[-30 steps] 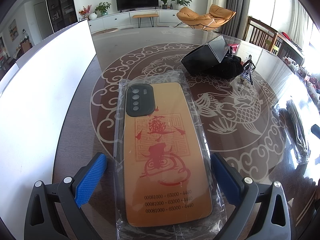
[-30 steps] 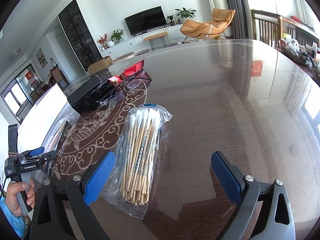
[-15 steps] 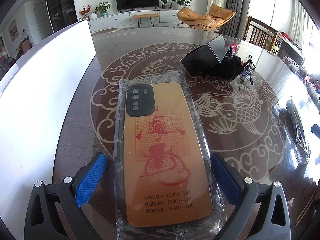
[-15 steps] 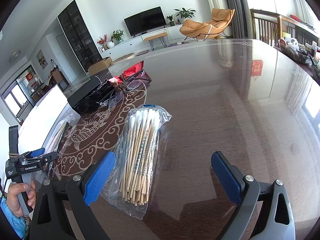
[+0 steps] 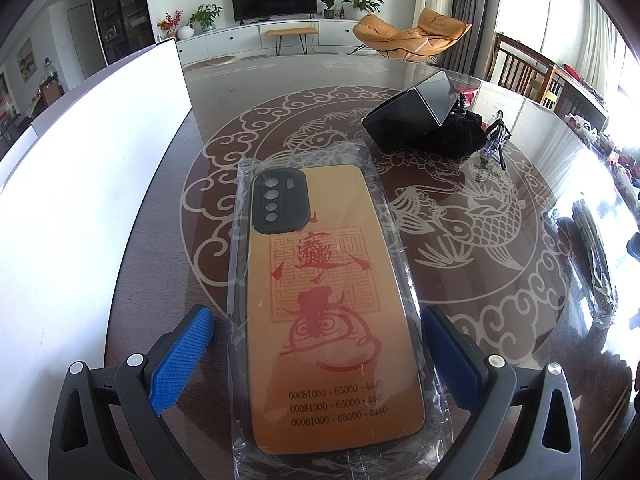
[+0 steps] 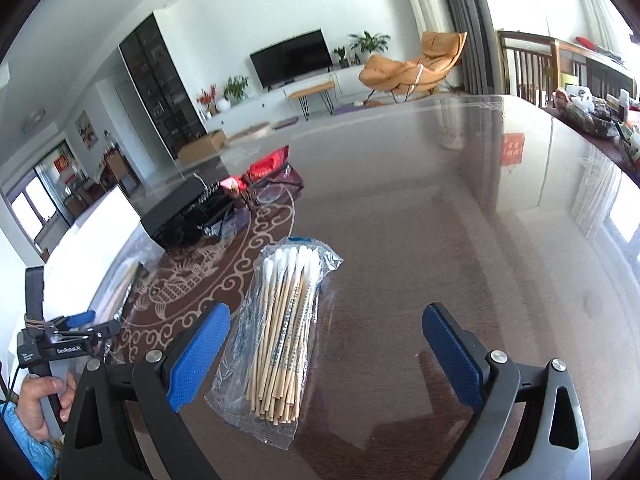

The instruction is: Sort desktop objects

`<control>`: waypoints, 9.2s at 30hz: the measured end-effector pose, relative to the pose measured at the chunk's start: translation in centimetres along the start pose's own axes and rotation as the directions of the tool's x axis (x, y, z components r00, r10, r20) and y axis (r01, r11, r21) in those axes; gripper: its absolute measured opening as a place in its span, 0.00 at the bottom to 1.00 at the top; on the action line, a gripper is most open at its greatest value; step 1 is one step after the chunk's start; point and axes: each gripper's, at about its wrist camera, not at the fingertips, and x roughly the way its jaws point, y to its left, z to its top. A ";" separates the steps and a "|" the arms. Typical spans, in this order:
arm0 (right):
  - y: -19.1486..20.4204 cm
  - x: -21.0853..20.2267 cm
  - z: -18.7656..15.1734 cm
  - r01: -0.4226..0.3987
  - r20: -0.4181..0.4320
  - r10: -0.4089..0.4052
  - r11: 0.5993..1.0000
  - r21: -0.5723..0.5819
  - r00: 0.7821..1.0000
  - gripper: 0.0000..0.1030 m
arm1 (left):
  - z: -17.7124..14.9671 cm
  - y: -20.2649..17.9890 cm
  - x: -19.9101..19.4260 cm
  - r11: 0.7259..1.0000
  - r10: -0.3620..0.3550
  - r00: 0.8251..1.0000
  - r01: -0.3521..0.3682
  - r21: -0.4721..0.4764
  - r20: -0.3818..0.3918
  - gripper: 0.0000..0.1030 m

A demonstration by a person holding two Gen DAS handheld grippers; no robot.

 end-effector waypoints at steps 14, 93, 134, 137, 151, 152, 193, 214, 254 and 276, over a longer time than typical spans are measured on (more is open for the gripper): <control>7.5 6.6 1.3 0.159 -0.242 -0.218 0.958 -0.241 0.946 0.60 | 1.4 -0.4 0.3 0.999 -0.016 0.999 0.017 0.034 -0.042 0.82; 52.8 10.0 0.3 -0.548 -0.368 0.412 0.700 -0.457 0.833 0.67 | -2.3 31.0 -15.2 0.893 0.175 0.984 -0.174 -0.415 -0.036 0.74; 4.6 3.1 -2.0 0.117 -0.111 -0.132 0.984 -0.136 0.985 0.88 | 1.2 -11.3 -1.7 0.986 -0.098 0.995 0.100 0.133 -0.020 1.00; 4.7 3.2 -2.0 0.131 -0.114 -0.148 0.980 -0.150 0.982 0.88 | 2.3 -11.1 -0.9 0.983 -0.107 0.994 0.109 0.145 -0.023 1.00; 3.9 3.2 -1.2 0.049 -0.109 -0.059 0.994 -0.093 0.992 0.93 | 2.2 -10.6 -0.3 0.987 -0.098 0.995 0.098 0.126 -0.013 1.00; 3.8 3.5 -0.8 0.041 -0.109 -0.050 0.995 -0.086 0.993 0.93 | 2.2 -10.6 -0.3 0.987 -0.098 0.995 0.099 0.125 -0.013 1.00; 8.7 12.8 10.8 -0.093 -0.314 0.074 0.995 -0.047 0.947 0.91 | 2.5 -10.2 -0.5 0.989 -0.092 0.996 0.092 0.119 -0.011 1.00; 5.2 4.6 3.6 0.061 -0.193 -0.094 0.983 -0.173 0.977 0.16 | 2.8 -10.0 0.5 0.973 -0.128 0.991 0.132 0.188 -0.032 1.00; 10.6 3.7 -2.4 -0.018 -0.137 -0.020 0.961 -0.276 0.990 0.17 | 1.1 -10.5 -0.2 0.995 -0.060 0.998 0.058 0.084 0.029 0.81; 10.7 3.6 -2.6 -0.014 -0.134 -0.027 0.956 -0.294 0.991 0.22 | 0.7 -9.9 0.1 0.996 -0.054 0.999 0.054 0.069 0.002 0.98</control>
